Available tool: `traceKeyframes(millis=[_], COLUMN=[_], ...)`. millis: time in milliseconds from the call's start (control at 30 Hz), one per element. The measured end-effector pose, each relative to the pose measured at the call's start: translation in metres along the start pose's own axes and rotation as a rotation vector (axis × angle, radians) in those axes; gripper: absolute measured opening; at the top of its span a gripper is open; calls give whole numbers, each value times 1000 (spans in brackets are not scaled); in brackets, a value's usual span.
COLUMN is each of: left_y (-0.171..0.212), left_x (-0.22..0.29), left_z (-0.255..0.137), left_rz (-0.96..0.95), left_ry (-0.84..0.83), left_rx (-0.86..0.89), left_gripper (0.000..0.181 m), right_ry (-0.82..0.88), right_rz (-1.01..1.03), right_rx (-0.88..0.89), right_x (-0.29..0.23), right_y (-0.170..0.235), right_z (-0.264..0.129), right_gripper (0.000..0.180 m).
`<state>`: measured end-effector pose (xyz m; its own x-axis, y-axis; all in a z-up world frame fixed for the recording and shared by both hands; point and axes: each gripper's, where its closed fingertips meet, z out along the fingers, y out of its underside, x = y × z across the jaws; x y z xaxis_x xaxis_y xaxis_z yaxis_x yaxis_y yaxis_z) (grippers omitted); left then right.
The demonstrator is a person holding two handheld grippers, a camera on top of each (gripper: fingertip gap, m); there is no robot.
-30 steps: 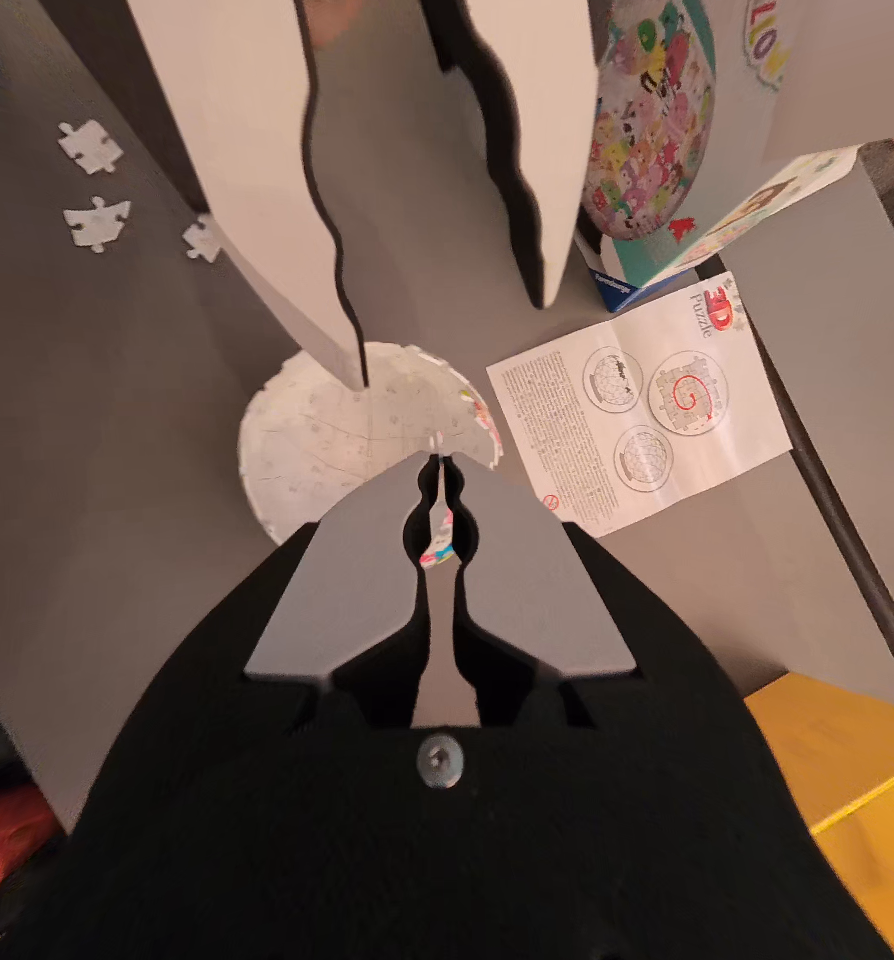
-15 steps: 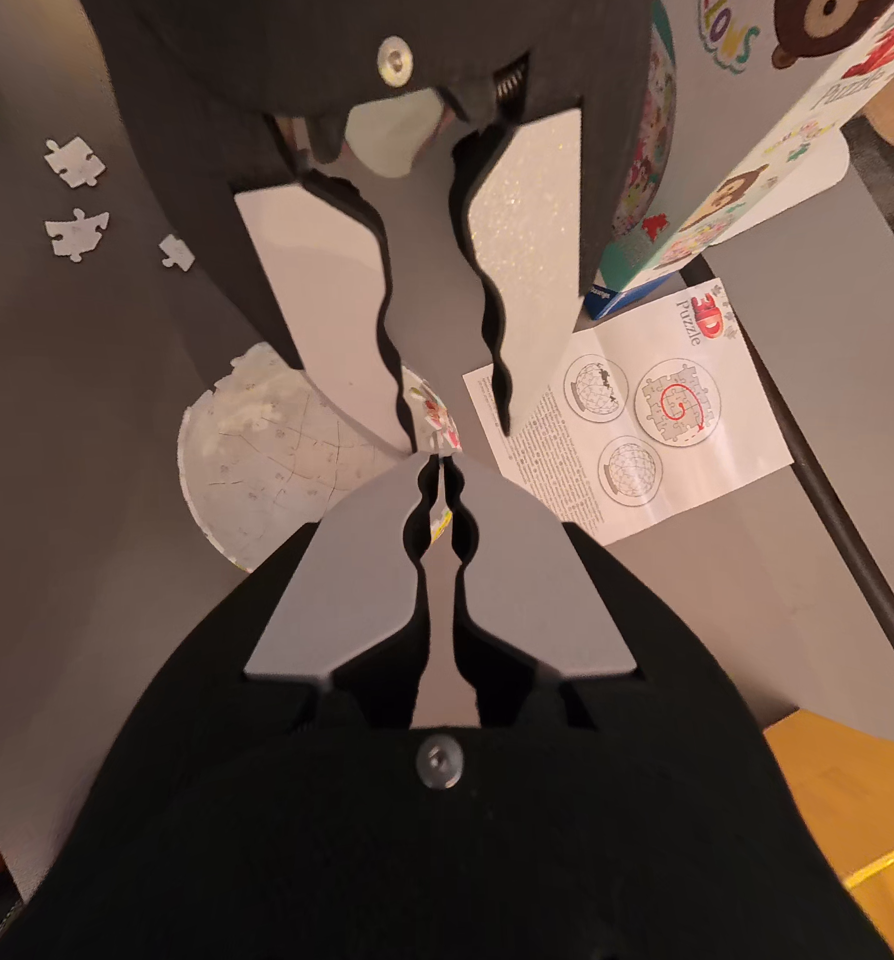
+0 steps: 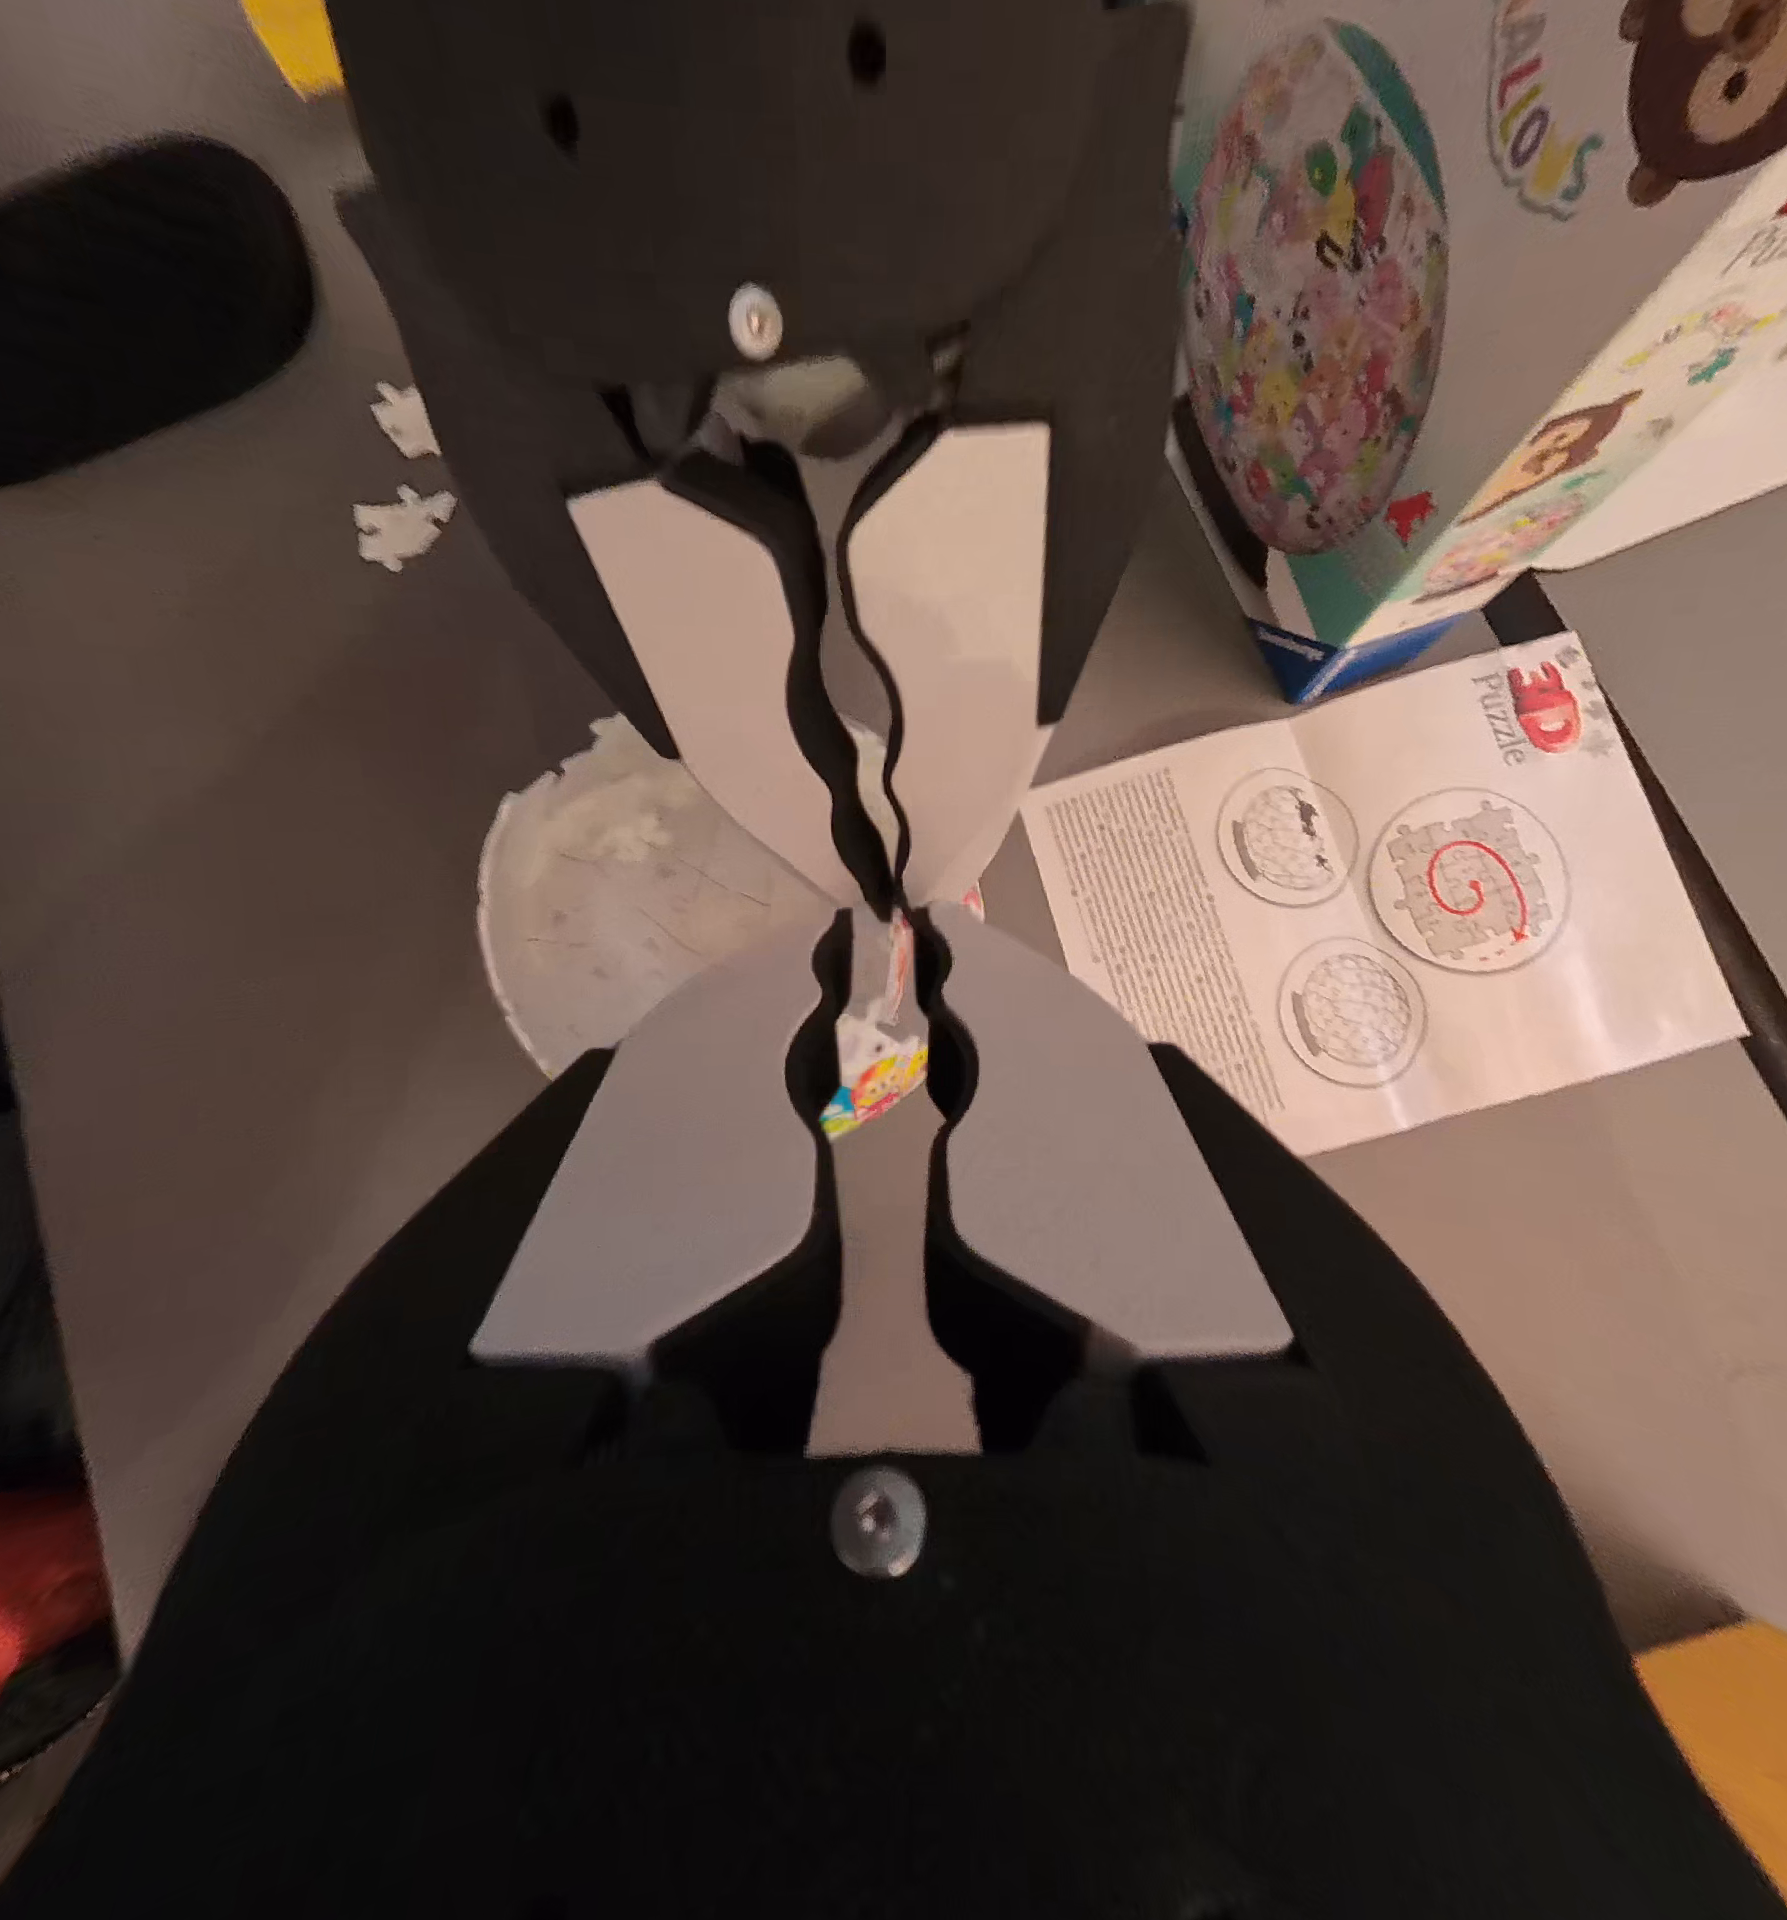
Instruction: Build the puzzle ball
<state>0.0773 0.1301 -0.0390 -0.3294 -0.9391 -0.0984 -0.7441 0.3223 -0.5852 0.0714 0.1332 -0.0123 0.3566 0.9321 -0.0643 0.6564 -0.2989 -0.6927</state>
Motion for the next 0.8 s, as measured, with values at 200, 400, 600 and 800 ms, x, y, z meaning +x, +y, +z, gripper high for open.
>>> traceKeyframes(millis=[200, 400, 600, 800], left_y=[2, 4, 7, 4], left_x=[-1, -2, -3, -5], left_z=[6, 7, 6, 4], left_rz=[46, 58, 48, 43], left_ry=[-17, -22, -20, -16], left_rx=[-56, -76, -69, -47], left_gripper=[2, 2, 2, 2], right_ry=[-47, -60, -75, -74], right_rz=[-1, 0, 6, 1], right_rx=[-80, -176, -173, -166], right_x=[4, 5, 5, 8], right_y=[10, 22, 19, 18], right_z=[-2, 15, 18, 15], right_gripper=[14, 12, 6, 11])
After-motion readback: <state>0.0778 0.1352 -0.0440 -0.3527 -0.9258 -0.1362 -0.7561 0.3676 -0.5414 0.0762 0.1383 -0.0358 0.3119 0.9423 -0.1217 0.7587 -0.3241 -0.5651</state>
